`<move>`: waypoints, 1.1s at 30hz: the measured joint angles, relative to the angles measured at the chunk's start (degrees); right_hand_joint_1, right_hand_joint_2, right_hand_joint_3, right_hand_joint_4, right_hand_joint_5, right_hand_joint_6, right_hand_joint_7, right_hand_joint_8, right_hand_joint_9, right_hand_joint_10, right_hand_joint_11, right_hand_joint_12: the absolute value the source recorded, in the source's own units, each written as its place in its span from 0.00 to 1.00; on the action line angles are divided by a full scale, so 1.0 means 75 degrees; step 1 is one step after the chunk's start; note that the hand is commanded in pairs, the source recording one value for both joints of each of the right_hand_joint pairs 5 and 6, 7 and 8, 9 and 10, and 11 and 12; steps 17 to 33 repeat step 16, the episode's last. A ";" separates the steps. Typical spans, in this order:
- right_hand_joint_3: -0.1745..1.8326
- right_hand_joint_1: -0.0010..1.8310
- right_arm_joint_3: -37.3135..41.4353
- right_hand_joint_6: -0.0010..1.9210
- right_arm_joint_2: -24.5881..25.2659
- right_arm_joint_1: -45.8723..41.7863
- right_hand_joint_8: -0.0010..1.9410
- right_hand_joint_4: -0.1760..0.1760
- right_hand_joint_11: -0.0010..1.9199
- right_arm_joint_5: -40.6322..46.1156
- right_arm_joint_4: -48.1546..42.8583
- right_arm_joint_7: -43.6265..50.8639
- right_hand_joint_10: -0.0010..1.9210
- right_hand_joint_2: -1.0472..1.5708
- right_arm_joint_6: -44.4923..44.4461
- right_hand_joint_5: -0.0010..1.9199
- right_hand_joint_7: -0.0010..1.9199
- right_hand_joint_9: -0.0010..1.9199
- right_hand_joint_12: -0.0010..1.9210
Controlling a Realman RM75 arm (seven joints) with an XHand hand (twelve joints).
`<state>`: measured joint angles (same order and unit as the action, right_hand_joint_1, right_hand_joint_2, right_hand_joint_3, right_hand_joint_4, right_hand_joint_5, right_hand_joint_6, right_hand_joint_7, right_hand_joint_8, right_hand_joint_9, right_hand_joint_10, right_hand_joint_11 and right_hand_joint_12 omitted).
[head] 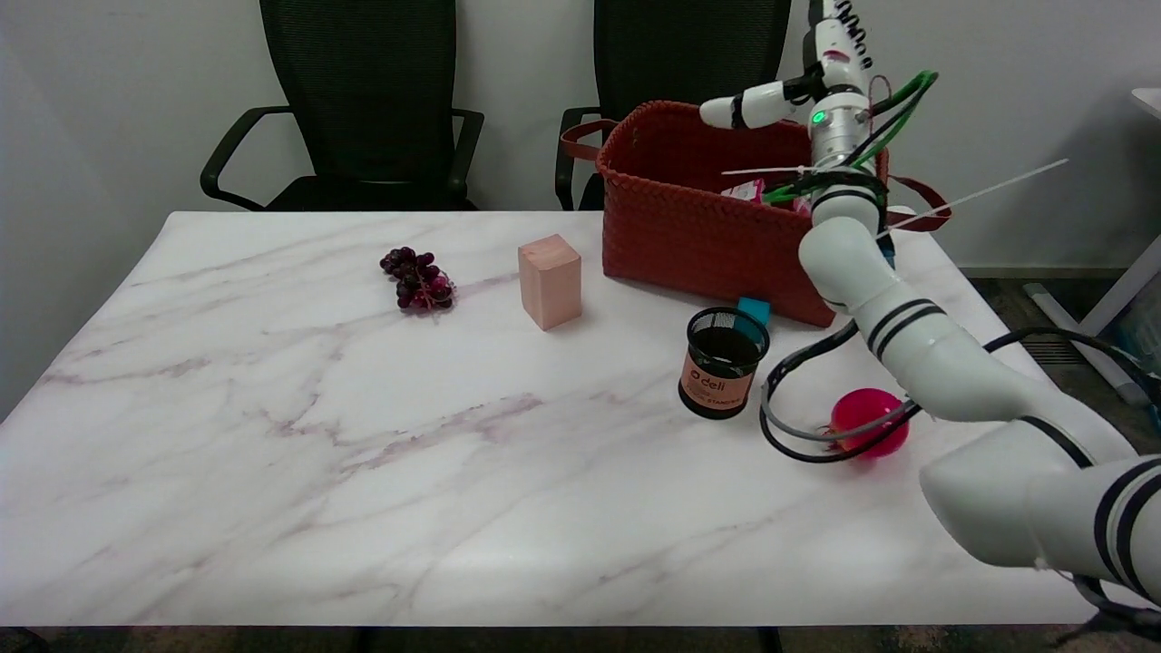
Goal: Place the white paper box into the brown storage basket.
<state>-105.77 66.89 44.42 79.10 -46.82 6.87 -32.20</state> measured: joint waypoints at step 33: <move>0.41 0.67 0.0007 0.03 -0.0600 -0.2486 0.00 0.50 0.00 -0.0052 -0.4256 0.1088 0.04 0.46 -0.2137 0.03 0.00 0.04 0.00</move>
